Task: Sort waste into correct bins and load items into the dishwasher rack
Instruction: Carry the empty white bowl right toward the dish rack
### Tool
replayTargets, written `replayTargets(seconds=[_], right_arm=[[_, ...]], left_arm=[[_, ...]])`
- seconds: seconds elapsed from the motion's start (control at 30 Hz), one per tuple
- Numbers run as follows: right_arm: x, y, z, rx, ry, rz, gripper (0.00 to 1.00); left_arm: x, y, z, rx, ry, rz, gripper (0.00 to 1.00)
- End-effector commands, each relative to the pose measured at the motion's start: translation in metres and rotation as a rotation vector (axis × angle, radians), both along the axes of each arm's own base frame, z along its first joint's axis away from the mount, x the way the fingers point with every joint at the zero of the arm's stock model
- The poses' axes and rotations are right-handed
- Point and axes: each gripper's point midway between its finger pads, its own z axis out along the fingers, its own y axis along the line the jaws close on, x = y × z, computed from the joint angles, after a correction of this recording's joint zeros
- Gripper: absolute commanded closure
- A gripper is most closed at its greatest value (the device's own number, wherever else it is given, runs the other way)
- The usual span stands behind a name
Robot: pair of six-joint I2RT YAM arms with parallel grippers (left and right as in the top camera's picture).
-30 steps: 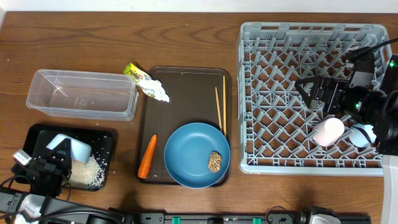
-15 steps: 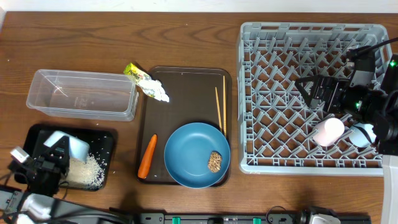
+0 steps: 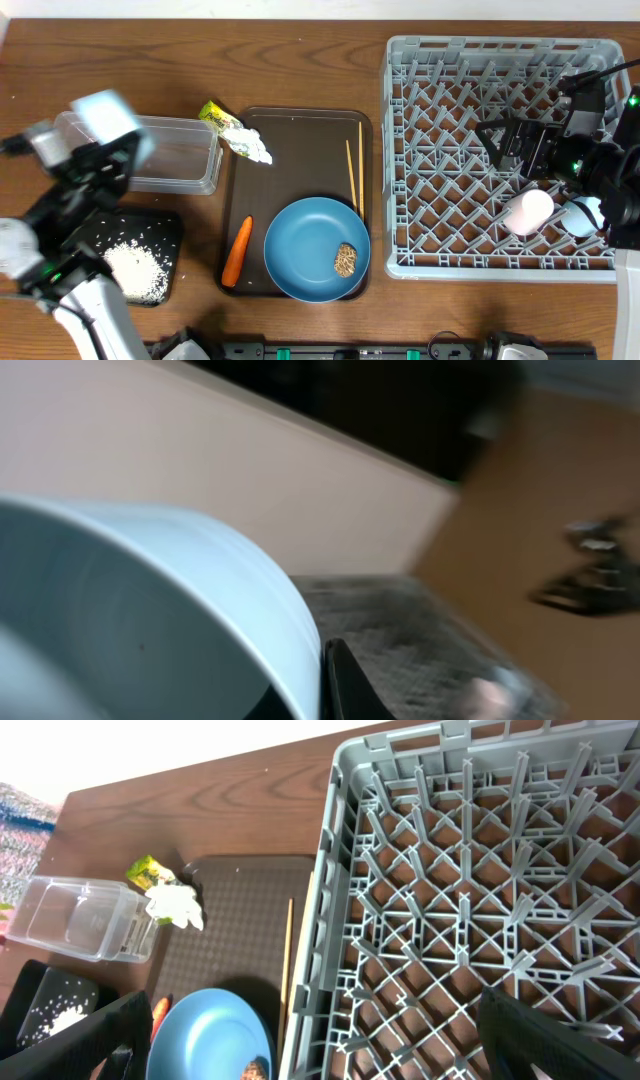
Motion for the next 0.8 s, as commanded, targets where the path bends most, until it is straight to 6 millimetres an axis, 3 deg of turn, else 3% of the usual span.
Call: replayTargets(seconds=[0.0,0.27,0.47,0.77], right_arm=[[0.001,0.002,-0.001,0.010,0.009,0.000,0.04],[0.003,-0.019,-0.010,-0.018,0.062,-0.157,0.04],[0.000,-0.021,-0.014,-0.021,0.084,-0.166,0.04],[-0.013,-0.054,-0.032,-0.096,0.193,-0.379,0.02]], left_arm=[[0.006,-0.045,0.009,-0.166,0.122,-0.147,0.94],[0.020,-0.164,0.014,-0.234,0.096,-0.402,0.94],[0.050,-0.237,0.005,-0.243,0.162,-0.551,0.94],[0.093,-0.322,-0.011,-0.192,0.214,-0.783,0.94]])
